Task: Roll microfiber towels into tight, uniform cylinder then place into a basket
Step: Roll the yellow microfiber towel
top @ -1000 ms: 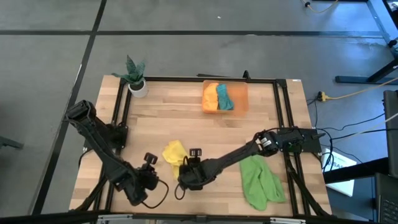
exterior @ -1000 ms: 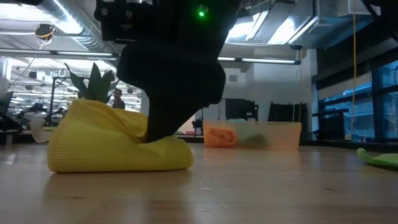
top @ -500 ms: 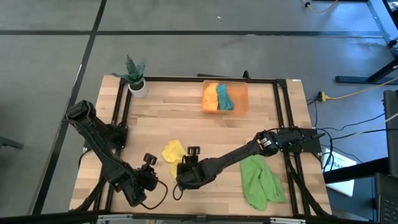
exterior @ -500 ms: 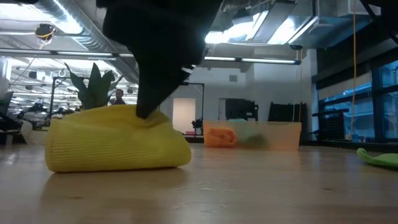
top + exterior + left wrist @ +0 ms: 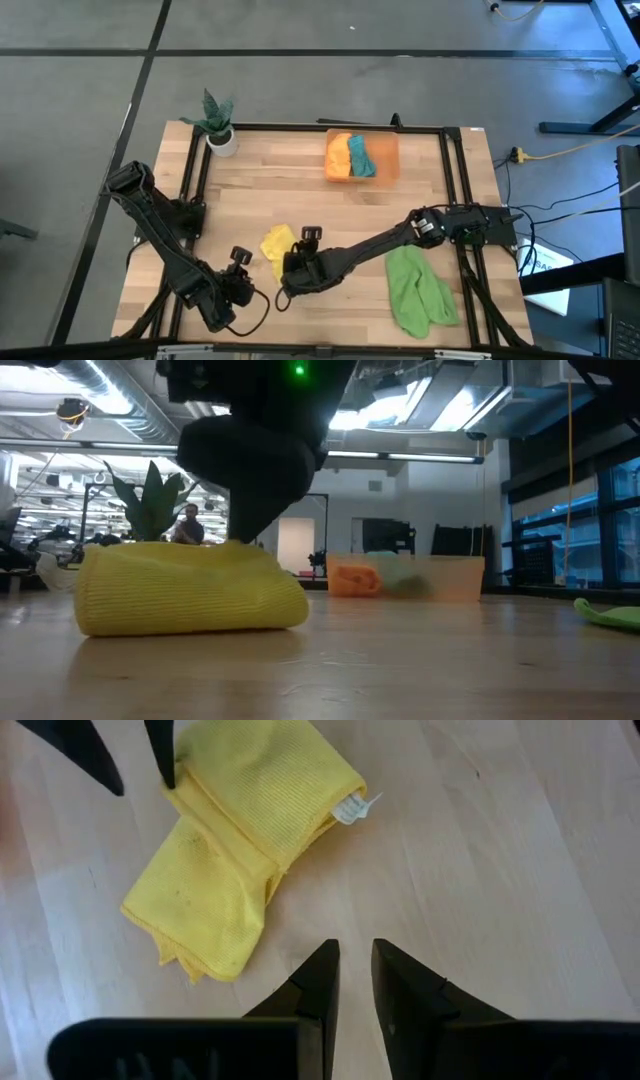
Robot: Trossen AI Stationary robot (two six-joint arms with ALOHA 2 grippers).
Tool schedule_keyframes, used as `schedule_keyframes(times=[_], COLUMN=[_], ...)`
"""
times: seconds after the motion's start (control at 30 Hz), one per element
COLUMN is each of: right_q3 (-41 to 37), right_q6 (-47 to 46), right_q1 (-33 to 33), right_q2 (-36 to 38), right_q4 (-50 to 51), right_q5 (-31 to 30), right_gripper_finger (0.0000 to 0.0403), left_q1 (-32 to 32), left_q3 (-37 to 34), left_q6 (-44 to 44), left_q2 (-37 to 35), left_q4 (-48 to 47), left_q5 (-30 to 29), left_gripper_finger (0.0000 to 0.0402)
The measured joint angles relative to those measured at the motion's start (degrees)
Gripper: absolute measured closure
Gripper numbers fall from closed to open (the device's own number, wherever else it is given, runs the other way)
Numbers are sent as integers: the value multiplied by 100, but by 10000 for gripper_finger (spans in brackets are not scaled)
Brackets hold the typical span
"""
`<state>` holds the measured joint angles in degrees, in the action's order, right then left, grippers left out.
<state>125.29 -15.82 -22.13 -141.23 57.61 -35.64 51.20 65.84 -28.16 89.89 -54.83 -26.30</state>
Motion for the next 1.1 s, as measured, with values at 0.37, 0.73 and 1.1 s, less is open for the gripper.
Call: schedule_keyframes(times=[0.37,0.73,1.1], right_q3=[789,216,-1032], right_q6=[62,895,1927], right_q1=[-545,-1270,-1089], right_q2=[52,-17,-21], right_q4=[967,356,-1109], right_q5=[-671,80,-363], right_gripper_finger=[267,267,267], left_q1=[0,0,0], left_q3=[0,0,0], left_q6=[2,9,-24], left_q2=[0,0,-2], left_q4=[-4,0,44], left_q5=[0,2,2], left_gripper_finger=[347,347,347])
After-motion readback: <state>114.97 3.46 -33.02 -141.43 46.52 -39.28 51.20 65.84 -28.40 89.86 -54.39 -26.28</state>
